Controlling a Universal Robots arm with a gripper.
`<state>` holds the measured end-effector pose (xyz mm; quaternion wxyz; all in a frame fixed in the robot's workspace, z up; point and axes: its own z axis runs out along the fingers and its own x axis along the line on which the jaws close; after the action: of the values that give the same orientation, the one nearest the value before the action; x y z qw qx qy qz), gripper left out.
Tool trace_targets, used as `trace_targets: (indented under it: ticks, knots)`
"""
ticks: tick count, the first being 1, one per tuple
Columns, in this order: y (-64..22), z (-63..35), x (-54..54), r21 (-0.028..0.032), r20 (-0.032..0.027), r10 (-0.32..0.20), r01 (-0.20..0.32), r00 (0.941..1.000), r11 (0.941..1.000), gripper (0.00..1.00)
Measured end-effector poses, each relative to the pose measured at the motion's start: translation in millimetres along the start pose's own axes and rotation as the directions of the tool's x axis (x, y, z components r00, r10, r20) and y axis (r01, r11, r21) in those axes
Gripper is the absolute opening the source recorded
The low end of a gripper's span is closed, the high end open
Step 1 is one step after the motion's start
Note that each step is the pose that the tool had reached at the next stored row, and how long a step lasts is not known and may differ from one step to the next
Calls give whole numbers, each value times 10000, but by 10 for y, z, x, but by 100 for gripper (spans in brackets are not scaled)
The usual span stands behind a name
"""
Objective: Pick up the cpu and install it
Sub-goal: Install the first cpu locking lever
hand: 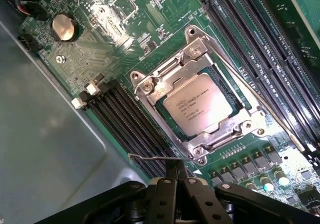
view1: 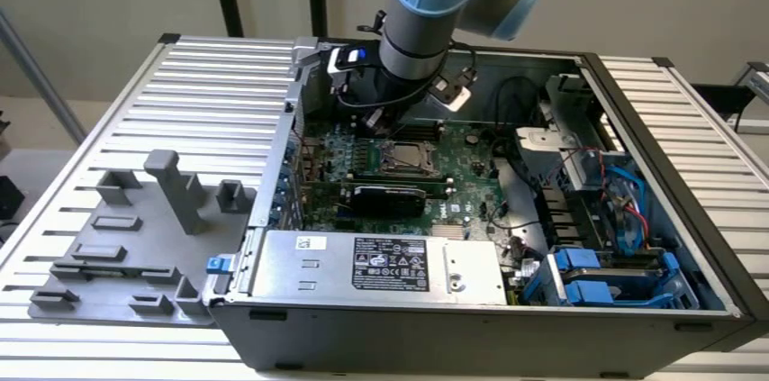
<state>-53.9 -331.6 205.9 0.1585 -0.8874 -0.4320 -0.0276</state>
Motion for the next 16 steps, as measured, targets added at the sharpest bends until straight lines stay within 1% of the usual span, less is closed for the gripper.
trace_targets:
  ticks: [3, 4, 6, 9, 16]
  knots:
    - [-7, 5, 9, -118, 147, 18, -16, 9999, 9999, 12]
    - [-9, 7, 12, -143, 177, 22, -19, 9998, 9999, 12]
    - [-12, 9, 16, -175, 217, 27, -23, 9998, 9998, 12]
    - [-13, 11, 18, -196, 244, 29, -24, 9997, 9998, 12]
    - [10, 13, 36, -201, 250, 32, -27, 9997, 9998, 12]
